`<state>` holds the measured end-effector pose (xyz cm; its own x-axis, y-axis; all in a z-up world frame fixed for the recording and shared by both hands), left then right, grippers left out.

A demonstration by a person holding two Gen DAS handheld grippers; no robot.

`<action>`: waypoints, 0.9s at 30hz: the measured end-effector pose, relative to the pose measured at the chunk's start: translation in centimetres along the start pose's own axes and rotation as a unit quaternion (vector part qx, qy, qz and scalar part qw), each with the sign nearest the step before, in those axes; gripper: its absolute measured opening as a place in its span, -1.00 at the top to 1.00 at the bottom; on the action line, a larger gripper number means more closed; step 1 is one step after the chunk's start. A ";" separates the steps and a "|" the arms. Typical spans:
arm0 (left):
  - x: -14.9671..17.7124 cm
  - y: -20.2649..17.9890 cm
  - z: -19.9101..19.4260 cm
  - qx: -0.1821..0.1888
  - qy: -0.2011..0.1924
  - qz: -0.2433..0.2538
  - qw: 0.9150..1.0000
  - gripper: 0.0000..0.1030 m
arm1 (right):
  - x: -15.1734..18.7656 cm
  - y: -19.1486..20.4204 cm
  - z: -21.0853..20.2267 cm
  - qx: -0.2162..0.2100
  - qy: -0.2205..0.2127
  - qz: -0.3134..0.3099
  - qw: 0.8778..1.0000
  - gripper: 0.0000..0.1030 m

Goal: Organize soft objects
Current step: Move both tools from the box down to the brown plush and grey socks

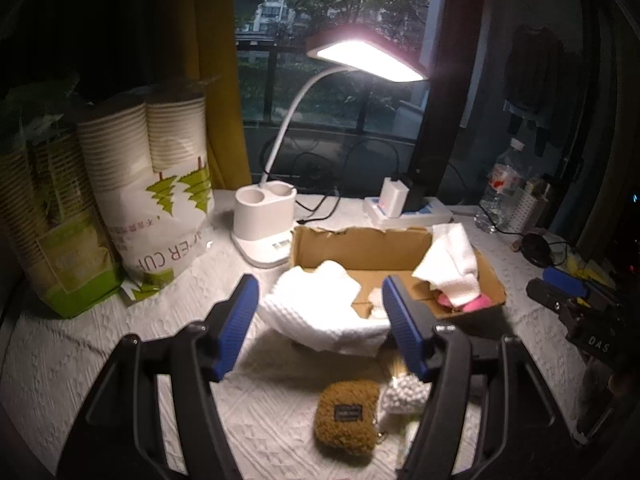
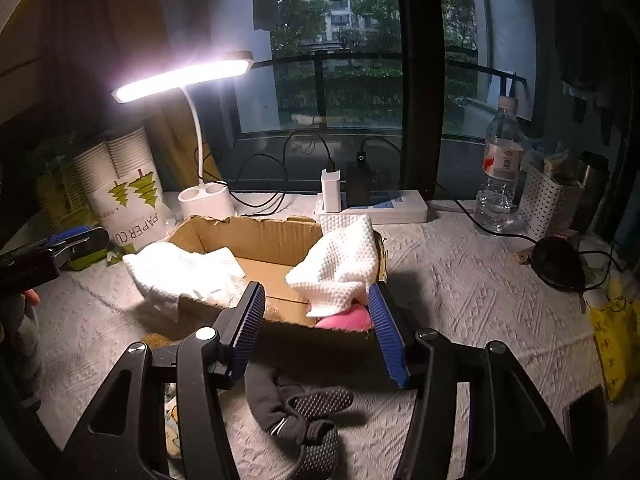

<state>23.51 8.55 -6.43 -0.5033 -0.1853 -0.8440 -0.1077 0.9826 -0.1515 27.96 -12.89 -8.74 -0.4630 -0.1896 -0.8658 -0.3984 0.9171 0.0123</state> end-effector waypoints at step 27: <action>8.9 -1.9 1.0 0.018 0.072 0.004 0.997 -0.47 | 7.1 0.3 0.2 -0.017 0.051 0.012 0.998 -0.16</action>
<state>20.10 5.09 -14.16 -0.6216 -0.1752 -0.7635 -0.0731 0.9834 -0.1661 24.70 -13.89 -14.99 -0.5506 -0.2037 -0.8095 -0.4122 0.9096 0.0514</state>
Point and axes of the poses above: each gripper's, at about its wrist camera, not at the fingertips, and z roughly the way its jaws point, y to its left, x to its underside, the point moved 5 cm from there along z, roughly the way its jaws point, and after that the axes turned 3 degrees about -y, right-handed, at the moved point
